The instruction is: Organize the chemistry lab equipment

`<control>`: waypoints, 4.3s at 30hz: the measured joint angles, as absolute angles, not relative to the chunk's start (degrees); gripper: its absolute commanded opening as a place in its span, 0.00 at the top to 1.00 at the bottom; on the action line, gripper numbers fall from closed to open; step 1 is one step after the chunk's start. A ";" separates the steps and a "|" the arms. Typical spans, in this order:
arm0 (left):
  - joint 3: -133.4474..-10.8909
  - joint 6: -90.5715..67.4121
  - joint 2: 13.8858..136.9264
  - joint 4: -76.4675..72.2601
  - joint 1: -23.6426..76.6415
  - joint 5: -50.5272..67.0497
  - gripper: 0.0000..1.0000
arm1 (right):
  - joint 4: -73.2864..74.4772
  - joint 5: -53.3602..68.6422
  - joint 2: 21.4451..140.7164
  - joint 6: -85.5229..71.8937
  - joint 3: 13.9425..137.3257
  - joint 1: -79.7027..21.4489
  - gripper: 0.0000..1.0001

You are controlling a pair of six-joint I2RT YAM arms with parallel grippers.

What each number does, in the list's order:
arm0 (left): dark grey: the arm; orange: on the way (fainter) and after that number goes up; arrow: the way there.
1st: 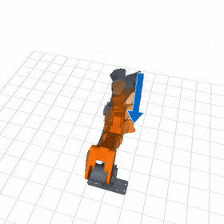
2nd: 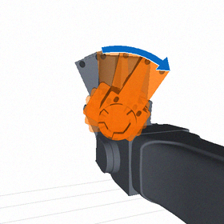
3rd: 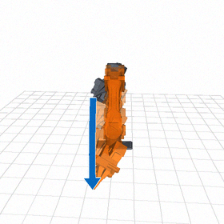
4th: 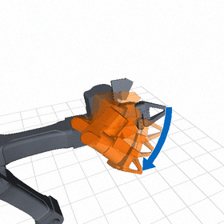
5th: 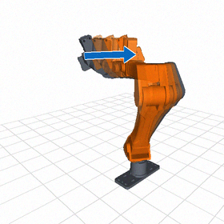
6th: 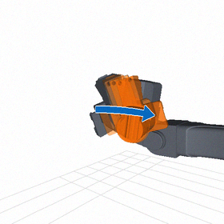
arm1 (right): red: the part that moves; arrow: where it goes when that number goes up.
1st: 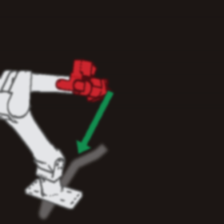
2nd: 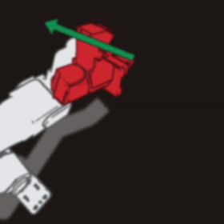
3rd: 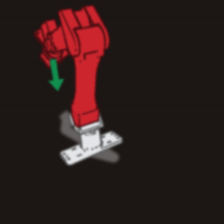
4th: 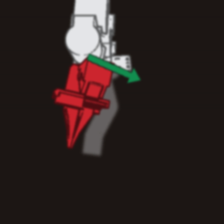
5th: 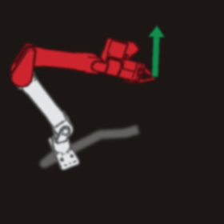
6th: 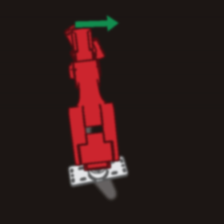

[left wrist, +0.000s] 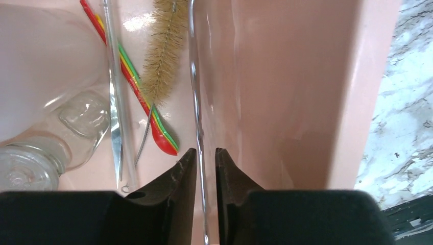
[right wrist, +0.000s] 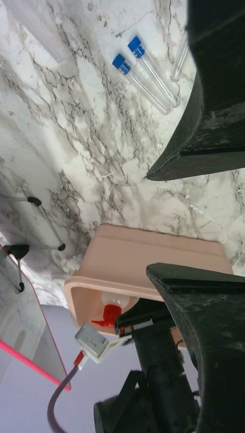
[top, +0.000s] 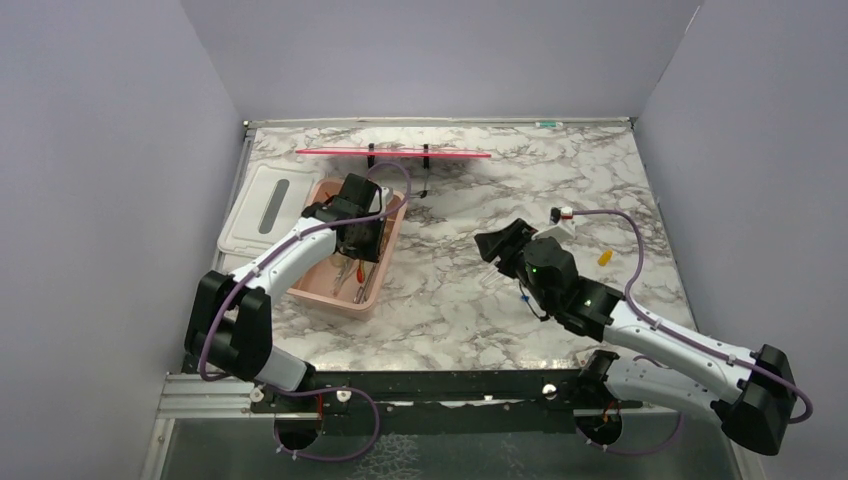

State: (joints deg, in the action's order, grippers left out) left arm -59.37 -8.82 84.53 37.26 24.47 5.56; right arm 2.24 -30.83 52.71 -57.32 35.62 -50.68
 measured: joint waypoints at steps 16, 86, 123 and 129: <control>-61.34 -10.28 71.77 36.95 25.82 5.34 0.53 | 14.06 -30.13 57.65 -56.07 35.62 -47.13 0.35; -43.40 -20.58 57.54 4.34 44.75 12.08 0.43 | 36.05 -21.80 80.03 -74.67 40.64 -34.44 0.59; -42.09 -40.60 73.97 -14.06 50.57 17.65 0.43 | 6.55 -1.80 51.22 -52.36 36.27 -34.41 0.92; -43.20 -41.56 75.88 -16.86 52.18 15.31 0.58 | 3.70 3.27 49.95 -53.10 36.27 -34.41 0.92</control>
State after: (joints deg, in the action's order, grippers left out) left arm -43.20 -41.56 75.88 -16.86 52.18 15.31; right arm 3.70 3.27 49.95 -53.10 36.27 -34.41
